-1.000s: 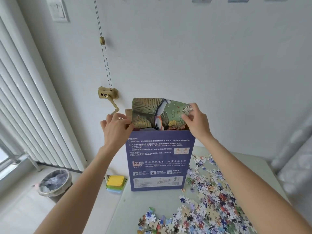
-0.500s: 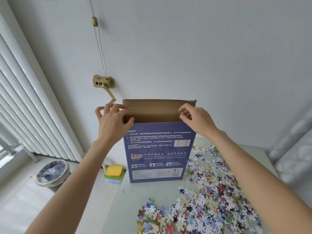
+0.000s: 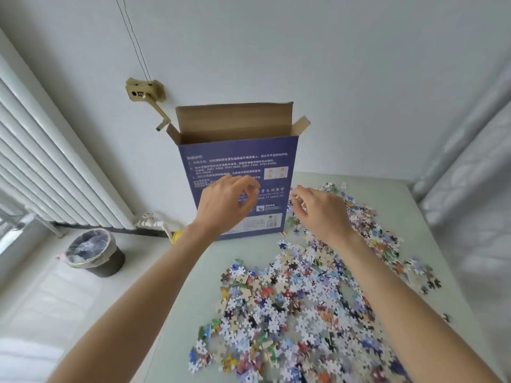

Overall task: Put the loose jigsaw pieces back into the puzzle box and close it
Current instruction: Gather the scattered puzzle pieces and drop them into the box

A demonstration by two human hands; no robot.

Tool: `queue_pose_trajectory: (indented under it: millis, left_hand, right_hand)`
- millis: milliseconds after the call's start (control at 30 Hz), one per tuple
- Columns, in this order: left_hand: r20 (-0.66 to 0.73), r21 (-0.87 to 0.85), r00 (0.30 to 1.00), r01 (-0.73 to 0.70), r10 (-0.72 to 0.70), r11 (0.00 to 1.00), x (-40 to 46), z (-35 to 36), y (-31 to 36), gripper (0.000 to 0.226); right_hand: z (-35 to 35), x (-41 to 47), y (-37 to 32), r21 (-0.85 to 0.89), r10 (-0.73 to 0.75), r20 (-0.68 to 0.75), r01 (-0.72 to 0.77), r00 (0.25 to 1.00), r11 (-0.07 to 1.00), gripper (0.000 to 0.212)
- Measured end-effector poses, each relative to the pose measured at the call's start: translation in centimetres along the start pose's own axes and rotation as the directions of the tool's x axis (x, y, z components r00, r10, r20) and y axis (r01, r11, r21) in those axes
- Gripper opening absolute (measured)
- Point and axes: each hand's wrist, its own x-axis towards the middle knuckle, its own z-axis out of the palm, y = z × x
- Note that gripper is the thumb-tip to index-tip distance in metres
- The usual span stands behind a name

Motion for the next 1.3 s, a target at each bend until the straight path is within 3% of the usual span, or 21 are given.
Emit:
queue_pose_trajectory:
  millis: [233,333,467,567,667,733,833,933,1000,1133,1300]
  left_hand:
    - [0.293,-0.078,0.901,0.355,-0.319,0.932,-9.3,4.5,4.2,0.019]
    - [0.379,-0.057,0.794,0.532,-0.475,0.845,-14.7,6.2,5.7,0.021]
    - [0.504,0.048,0.598,0.701,-0.623,0.712,-23.0,8.7,7.4,0.036]
    - [0.522,0.193,0.507,0.713,-0.686,0.674,-27.9,10.5,8.2,0.058]
    - [0.426,0.315,0.427,0.756,-0.798,0.573,-31.8,11.7,8.0,0.076]
    - [0.356,0.385,0.371,0.778,-0.857,0.497,-34.1,12.4,7.2,0.082]
    - [0.267,0.383,0.371,0.806,-0.889,0.451,-35.9,13.6,5.7,0.078]
    - [0.244,0.342,0.416,0.808,-0.876,0.479,-36.2,14.9,5.4,0.076]
    - [0.257,0.305,0.469,0.790,-0.845,0.531,-35.6,16.0,6.4,0.073]
    - [0.368,0.161,0.616,0.696,-0.697,0.700,-32.5,19.7,10.8,0.076]
    - [0.389,0.051,0.602,0.742,-0.698,0.668,-26.2,24.4,12.8,0.073]
  right_hand:
    - [1.8,-14.3,0.3,-0.016,0.215,0.387,-0.226,0.897,0.974,0.024]
    - [2.2,-21.3,0.3,0.007,0.289,0.485,-0.334,0.825,0.942,0.029]
    - [3.1,-29.4,0.3,0.062,0.289,0.640,-0.423,0.712,0.904,0.046]
    - [3.8,-32.8,-0.2,0.076,0.230,0.674,-0.375,0.702,0.924,0.062]
    - [5.5,-34.5,-1.2,0.083,0.107,0.668,-0.218,0.736,0.972,0.073]
    - [7.3,-34.8,-2.2,0.122,-0.009,0.699,-0.107,0.715,0.987,0.074]
    - [10.5,-34.2,-4.7,0.202,-0.202,0.684,0.084,0.701,0.976,0.061]
    - [12.8,-33.2,-7.0,0.274,-0.378,0.664,0.261,0.645,0.926,0.052]
    - [13.8,-32.6,-6.5,0.258,-0.419,0.665,0.336,0.618,0.906,0.052]
    - [14.4,-31.4,-1.7,0.105,-0.259,0.674,0.257,0.692,0.961,0.058]
    - [14.3,-29.1,4.0,-0.053,-0.055,0.672,0.122,0.738,0.991,0.062]
